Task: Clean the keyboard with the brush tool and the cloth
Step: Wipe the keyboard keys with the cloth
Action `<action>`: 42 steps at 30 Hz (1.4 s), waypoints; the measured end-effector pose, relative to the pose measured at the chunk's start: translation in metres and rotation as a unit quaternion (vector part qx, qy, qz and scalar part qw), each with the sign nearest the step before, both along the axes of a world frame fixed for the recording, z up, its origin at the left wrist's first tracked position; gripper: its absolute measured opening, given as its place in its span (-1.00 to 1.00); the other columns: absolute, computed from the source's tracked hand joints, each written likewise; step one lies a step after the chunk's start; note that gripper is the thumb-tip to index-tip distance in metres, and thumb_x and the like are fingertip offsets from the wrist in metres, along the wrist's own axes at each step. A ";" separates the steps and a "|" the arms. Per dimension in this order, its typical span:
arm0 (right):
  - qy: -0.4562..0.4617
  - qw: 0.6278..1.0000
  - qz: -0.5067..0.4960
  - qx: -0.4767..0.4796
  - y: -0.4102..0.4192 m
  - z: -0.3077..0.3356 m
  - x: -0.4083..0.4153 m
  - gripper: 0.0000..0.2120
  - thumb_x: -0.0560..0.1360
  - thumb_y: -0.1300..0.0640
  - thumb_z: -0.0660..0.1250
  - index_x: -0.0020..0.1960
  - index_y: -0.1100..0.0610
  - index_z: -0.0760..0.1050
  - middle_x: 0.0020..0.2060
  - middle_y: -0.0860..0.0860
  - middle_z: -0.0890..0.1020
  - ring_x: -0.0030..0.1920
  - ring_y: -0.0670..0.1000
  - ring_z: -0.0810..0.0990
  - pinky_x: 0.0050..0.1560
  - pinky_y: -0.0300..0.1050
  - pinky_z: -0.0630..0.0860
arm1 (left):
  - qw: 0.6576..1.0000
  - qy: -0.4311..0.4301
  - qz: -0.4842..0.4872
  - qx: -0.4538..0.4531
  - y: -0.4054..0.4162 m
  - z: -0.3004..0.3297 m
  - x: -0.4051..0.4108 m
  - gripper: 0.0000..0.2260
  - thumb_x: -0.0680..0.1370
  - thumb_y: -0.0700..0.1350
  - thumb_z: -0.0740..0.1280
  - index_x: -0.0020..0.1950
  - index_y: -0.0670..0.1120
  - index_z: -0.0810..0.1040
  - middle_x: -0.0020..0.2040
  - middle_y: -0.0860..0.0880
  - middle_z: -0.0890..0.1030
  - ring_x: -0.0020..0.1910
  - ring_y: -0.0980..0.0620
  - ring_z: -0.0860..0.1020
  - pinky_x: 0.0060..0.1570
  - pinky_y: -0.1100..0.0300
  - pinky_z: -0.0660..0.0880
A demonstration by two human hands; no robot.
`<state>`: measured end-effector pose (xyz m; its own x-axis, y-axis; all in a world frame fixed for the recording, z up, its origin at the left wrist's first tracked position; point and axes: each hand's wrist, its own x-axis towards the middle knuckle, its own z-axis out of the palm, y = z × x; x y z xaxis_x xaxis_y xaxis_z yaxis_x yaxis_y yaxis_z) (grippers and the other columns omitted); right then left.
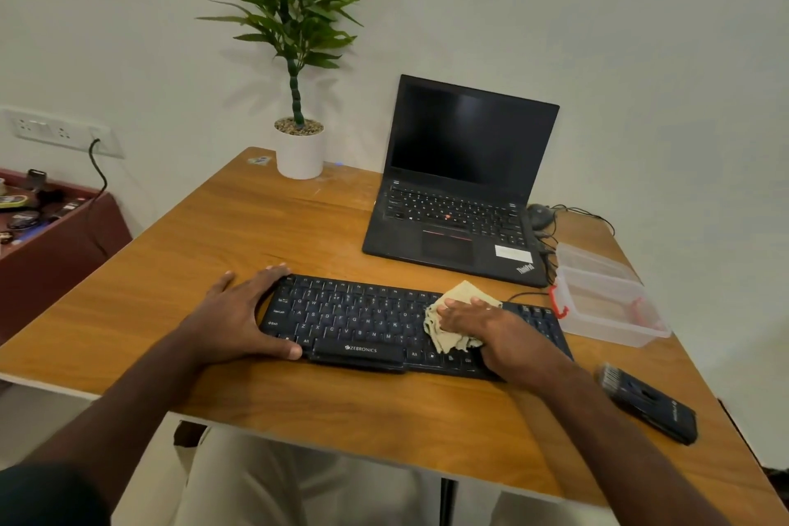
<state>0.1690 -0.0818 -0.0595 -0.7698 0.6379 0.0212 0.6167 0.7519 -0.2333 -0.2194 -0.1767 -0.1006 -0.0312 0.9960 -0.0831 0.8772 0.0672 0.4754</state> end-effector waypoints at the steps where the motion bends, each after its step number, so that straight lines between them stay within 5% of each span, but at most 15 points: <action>1: 0.014 0.999 -0.020 -0.020 0.001 0.002 0.007 -0.38 0.50 0.50 0.19 0.44 0.02 0.47 0.39 -0.20 0.41 0.42 -0.28 0.22 0.51 -0.37 0.06 | 1.000 0.001 -0.002 0.000 0.000 0.000 0.000 0.04 0.06 0.65 0.29 0.42 0.41 -0.10 0.61 0.00 0.14 0.56 -0.05 0.13 0.54 0.00 -0.25; 3: 0.106 0.986 -0.106 -0.079 0.005 0.009 0.018 -0.50 0.55 0.45 0.22 0.34 0.01 0.55 0.27 -0.15 0.54 0.30 -0.19 0.43 0.26 -0.50 0.30 | 1.000 0.000 -0.003 0.003 0.001 0.000 0.000 0.04 0.05 0.66 0.28 0.41 0.42 -0.09 0.61 0.00 0.14 0.55 -0.05 0.15 0.54 -0.01 -0.25; 6: 0.271 0.925 -0.256 -0.072 0.015 0.005 0.014 -0.62 0.59 0.39 0.22 0.27 0.06 0.59 0.14 -0.02 0.64 0.08 -0.07 0.56 -0.01 -0.24 0.45 | 1.000 -0.002 0.001 0.004 0.002 -0.002 -0.001 0.12 0.03 0.66 0.29 0.47 0.36 -0.10 0.60 0.00 0.16 0.55 -0.04 0.16 0.55 -0.03 -0.23; 9: 0.231 0.947 -0.217 -0.052 0.005 -0.009 -0.007 -0.59 0.58 0.42 0.21 0.34 0.12 0.55 0.22 -0.09 0.56 0.24 -0.09 0.49 0.28 -0.13 0.43 | 1.000 -0.011 0.000 0.004 0.001 -0.002 0.000 0.10 0.02 0.66 0.29 0.45 0.38 -0.08 0.60 0.00 0.15 0.55 -0.03 0.15 0.55 -0.05 -0.23; 11: 0.129 0.984 -0.103 -0.059 -0.004 -0.020 -0.013 -0.45 0.53 0.48 0.20 0.40 0.03 0.50 0.37 -0.22 0.41 0.45 -0.21 0.28 0.55 -0.19 0.09 | 1.000 -0.012 -0.001 0.001 0.001 -0.001 0.000 0.06 0.03 0.66 0.30 0.42 0.42 -0.07 0.60 0.01 0.16 0.55 -0.03 0.15 0.55 -0.06 -0.23; 13: 0.132 0.983 -0.084 -0.092 0.000 -0.021 -0.001 -0.41 0.51 0.50 0.21 0.33 -0.05 0.55 0.41 -0.18 0.45 0.47 -0.22 0.29 0.55 -0.24 0.06 | 1.000 -0.010 -0.008 -0.003 0.001 -0.001 0.000 0.07 0.05 0.65 0.30 0.45 0.41 -0.09 0.61 0.03 0.14 0.56 -0.01 0.13 0.55 -0.09 -0.25; 16: 0.344 0.893 -0.219 -0.193 0.013 -0.005 0.020 -0.63 0.61 0.31 0.27 0.16 -0.11 0.65 0.14 -0.10 0.69 0.22 -0.03 0.60 0.28 -0.07 0.49 | 1.000 0.015 -0.014 -0.006 0.002 -0.002 0.006 0.22 0.08 0.67 0.25 0.59 0.20 -0.13 0.60 0.16 -0.08 0.59 0.09 -0.06 0.51 -0.19 -0.32; 18: 0.424 0.829 -0.315 -0.184 0.024 0.001 0.027 -0.72 0.63 0.21 0.28 0.21 -0.07 0.64 0.08 -0.08 0.72 0.14 0.02 0.64 0.21 0.05 0.55 | 0.998 0.061 -0.017 0.002 0.006 0.003 0.025 0.28 0.07 0.70 0.20 0.61 0.12 -0.18 0.59 0.14 -0.25 0.57 0.12 -0.24 0.45 -0.25 -0.40; 20: 0.395 0.846 -0.344 -0.097 0.028 0.005 0.026 -0.68 0.62 0.21 0.27 0.30 -0.04 0.60 0.13 -0.03 0.70 0.10 -0.02 0.62 0.17 0.00 0.56 | 0.990 0.137 -0.042 0.018 0.012 0.011 0.057 0.31 0.05 0.75 0.09 0.62 0.08 -0.19 0.58 0.05 -0.33 0.54 0.08 -0.33 0.40 -0.29 -0.47; 22: 0.296 0.905 -0.305 -0.021 0.022 0.011 0.016 -0.59 0.61 0.30 0.24 0.39 0.01 0.52 0.21 0.08 0.65 0.06 -0.02 0.58 0.05 -0.16 0.53 | 0.975 0.202 -0.083 0.041 0.021 0.018 0.096 0.31 0.05 0.76 -0.01 0.62 0.04 -0.17 0.59 0.00 -0.30 0.55 0.04 -0.33 0.36 -0.34 -0.48; 26: 0.001 0.976 -0.215 0.020 0.014 0.010 -0.003 -0.37 0.55 0.39 0.24 0.52 -0.10 0.35 0.52 -0.04 0.37 0.48 0.03 0.36 0.48 -0.05 0.29 | 0.964 0.231 -0.134 0.021 0.046 0.024 0.151 0.29 0.09 0.74 0.02 0.61 0.03 -0.24 0.60 0.00 -0.28 0.58 0.03 -0.26 0.38 -0.39 -0.39; 33: -0.132 0.971 -0.195 0.037 0.016 0.011 -0.004 -0.39 0.58 0.28 0.30 0.55 -0.10 0.28 0.58 -0.06 0.25 0.55 0.05 0.25 0.53 0.02 0.25 | 0.975 0.195 -0.106 -0.025 0.058 0.021 0.158 0.28 0.07 0.71 0.15 0.62 0.06 -0.09 0.63 0.06 0.03 0.59 0.04 0.01 0.49 -0.33 -0.18; 42: -0.173 0.966 -0.190 0.040 -0.013 0.019 -0.007 -0.44 0.61 0.19 0.31 0.55 -0.06 0.28 0.60 0.00 0.20 0.52 0.11 0.31 0.45 0.09 0.36 | 0.977 0.186 -0.099 -0.008 0.059 0.019 0.158 0.27 0.04 0.72 0.14 0.61 0.08 -0.04 0.61 0.07 0.09 0.57 0.04 0.06 0.49 -0.33 -0.13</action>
